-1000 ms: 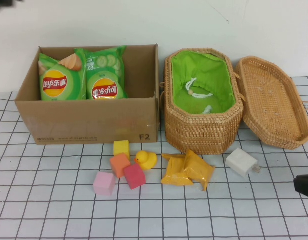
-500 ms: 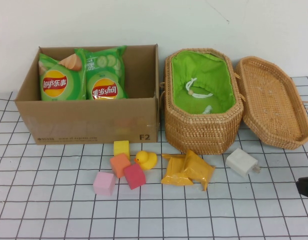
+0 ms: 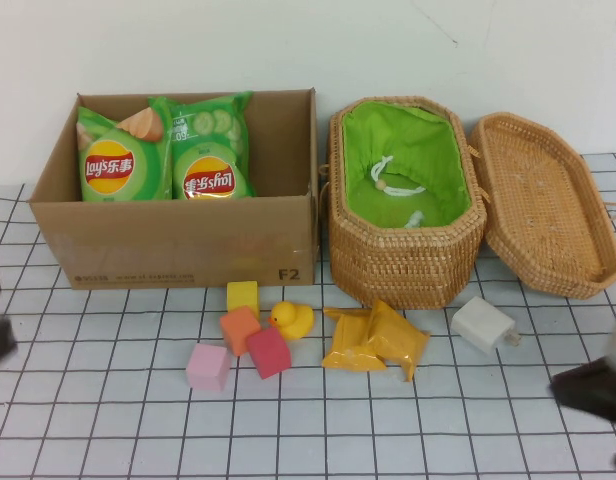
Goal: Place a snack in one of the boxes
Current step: Pick up the biscuit
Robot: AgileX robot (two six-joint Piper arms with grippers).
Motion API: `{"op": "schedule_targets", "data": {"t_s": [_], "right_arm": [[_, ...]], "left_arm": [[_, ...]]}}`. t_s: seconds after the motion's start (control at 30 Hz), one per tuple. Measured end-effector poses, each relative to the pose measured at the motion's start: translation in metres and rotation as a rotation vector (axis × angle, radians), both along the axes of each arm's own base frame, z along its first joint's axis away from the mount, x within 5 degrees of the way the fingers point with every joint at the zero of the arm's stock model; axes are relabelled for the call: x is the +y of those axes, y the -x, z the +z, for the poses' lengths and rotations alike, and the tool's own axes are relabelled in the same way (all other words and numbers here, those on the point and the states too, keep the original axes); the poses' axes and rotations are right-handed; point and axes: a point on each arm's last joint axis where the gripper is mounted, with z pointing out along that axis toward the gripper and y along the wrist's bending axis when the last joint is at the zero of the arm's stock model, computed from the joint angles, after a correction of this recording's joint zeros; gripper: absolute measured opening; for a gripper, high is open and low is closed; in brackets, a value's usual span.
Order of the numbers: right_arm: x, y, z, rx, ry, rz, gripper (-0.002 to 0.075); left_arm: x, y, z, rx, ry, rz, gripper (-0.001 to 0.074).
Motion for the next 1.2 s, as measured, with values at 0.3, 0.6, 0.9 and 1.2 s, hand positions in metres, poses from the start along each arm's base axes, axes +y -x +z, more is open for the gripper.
{"op": "schedule_targets", "data": {"t_s": [0.3,0.6,0.9,1.2], "right_arm": [[0.051,-0.031,-0.004,-0.121,0.135,0.119,0.0161],[0.076,-0.083,-0.042,-0.053,0.184,0.083,0.0542],[0.098,-0.128,-0.068,0.026,0.125,0.045,0.0566],[0.115,-0.156,-0.083,0.043,0.092,0.101,0.0567]], "left_arm": [[-0.003,0.037,-0.045,-0.013,0.015,0.005,0.0000],[-0.003,0.043,-0.059,-0.019,0.024,0.012,0.0000],[-0.003,0.042,-0.060,-0.031,-0.014,0.003,0.0000],[-0.002,0.042,-0.064,-0.028,-0.020,0.009,0.0000]]}}
